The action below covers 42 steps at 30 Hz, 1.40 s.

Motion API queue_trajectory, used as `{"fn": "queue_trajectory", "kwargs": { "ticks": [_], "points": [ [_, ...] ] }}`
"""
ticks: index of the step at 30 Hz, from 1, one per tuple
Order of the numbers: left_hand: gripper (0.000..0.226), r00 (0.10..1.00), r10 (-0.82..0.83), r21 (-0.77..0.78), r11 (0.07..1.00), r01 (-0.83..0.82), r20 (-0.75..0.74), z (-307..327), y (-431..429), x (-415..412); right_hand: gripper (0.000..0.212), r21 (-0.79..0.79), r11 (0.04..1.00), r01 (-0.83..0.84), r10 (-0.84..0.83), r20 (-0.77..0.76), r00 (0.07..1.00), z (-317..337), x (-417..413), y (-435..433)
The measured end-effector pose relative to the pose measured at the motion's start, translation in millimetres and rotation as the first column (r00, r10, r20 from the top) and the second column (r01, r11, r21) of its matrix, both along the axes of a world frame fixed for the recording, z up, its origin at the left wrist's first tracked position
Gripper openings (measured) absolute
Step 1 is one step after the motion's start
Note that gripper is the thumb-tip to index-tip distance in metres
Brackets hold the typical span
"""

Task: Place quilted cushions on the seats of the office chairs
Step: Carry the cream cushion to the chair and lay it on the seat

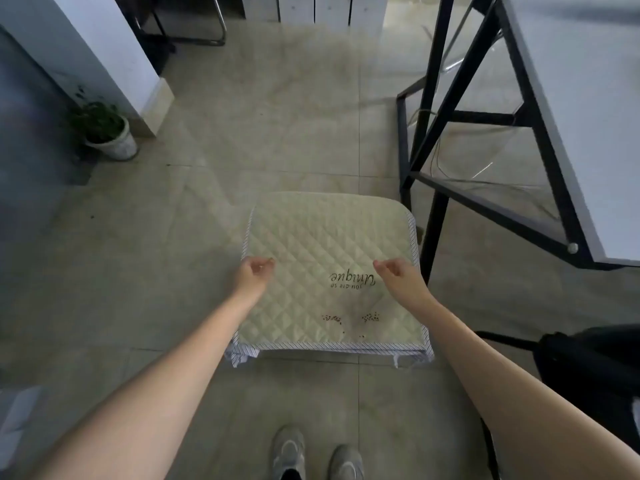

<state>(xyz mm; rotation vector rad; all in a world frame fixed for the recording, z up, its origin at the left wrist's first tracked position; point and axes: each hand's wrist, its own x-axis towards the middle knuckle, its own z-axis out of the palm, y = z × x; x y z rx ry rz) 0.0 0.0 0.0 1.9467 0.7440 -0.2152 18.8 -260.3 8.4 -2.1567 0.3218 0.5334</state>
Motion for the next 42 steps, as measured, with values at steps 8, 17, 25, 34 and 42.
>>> {"fn": "queue_trajectory", "kwargs": {
  "ticks": [8,17,25,34,42],
  "points": [
    [0.032,0.991,0.081,0.302,0.947,-0.110,0.107,-44.6,25.3,9.2,0.052,-0.193,0.975,0.108,-0.106,0.023,0.994,-34.5,13.4,-14.9],
    [0.032,0.939,0.285,0.011,0.956,-0.292,0.191,-68.2,26.1,16.8,0.066,-0.088,0.953,0.288,-0.286,0.045,0.957,-55.1,17.9,-31.0],
    [0.015,0.859,0.478,-0.259,0.866,-0.427,0.183,-61.4,22.0,23.2,0.043,0.179,0.841,0.510,-0.508,-0.060,0.859,-57.9,29.5,-34.3],
    [0.016,0.836,0.537,-0.392,0.798,-0.458,0.116,-49.2,28.6,20.1,0.017,0.351,0.741,0.572,-0.593,-0.056,0.803,-41.1,31.0,-29.4],
    [0.024,0.772,0.596,-0.328,0.791,-0.516,0.223,-25.2,30.6,20.1,0.014,0.354,0.791,0.499,-0.545,0.035,0.838,-11.1,31.9,-26.5]
  ]
}}
